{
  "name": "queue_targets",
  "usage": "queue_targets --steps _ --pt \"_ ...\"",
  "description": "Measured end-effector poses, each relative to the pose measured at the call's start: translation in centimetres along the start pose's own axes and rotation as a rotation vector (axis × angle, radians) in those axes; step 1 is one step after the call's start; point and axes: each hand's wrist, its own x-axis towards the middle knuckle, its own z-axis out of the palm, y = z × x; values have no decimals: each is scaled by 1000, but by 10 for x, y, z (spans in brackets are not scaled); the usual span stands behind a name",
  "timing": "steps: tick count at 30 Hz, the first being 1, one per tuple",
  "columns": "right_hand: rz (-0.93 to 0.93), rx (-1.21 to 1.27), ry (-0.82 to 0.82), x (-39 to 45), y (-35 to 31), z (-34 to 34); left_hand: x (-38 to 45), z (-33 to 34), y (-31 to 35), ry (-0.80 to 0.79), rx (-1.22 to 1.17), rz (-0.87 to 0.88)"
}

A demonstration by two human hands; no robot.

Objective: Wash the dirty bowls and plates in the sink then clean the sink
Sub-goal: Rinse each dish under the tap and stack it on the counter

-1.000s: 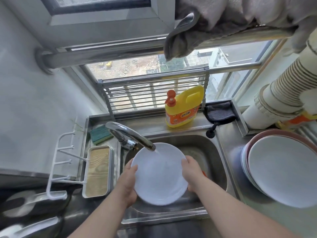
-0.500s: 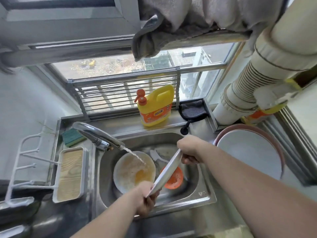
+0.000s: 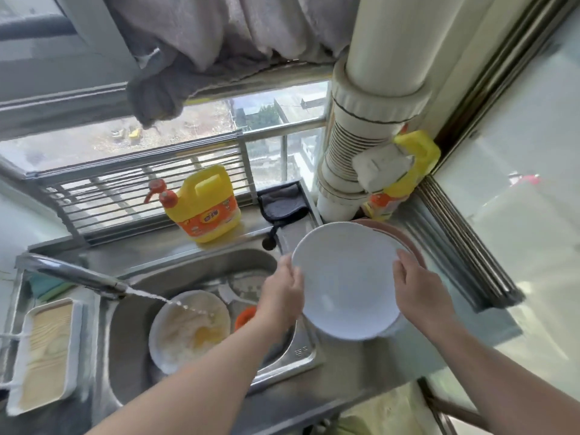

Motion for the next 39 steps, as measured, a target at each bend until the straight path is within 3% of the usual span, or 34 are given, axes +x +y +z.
queue_targets --steps 6,11,13,16,18,23,28,34,39 --pt "35 -118 -10 6 43 -4 19 46 12 -20 452 159" --pt "51 -232 -3 21 45 -10 28 51 15 -15 461 136" --pt "53 -200 57 22 36 -16 25 49 10 -16 356 107" --pt "-219 -74 173 20 -1 0 17 36 -14 76 70 -5" --pt "-435 -5 163 16 -41 27 13 17 -51 122 68 -98" --pt "-662 65 -142 3 -146 136 -3 -61 -180 189 196 -561" --pt "-756 -317 -495 2 -217 247 -4 -124 -281 235 66 -976" --pt "-480 -623 -733 13 -253 335 14 -131 -329 376 -553 -1064" --pt "-229 -412 -799 24 -262 360 24 -127 -352 520 -550 -1098"
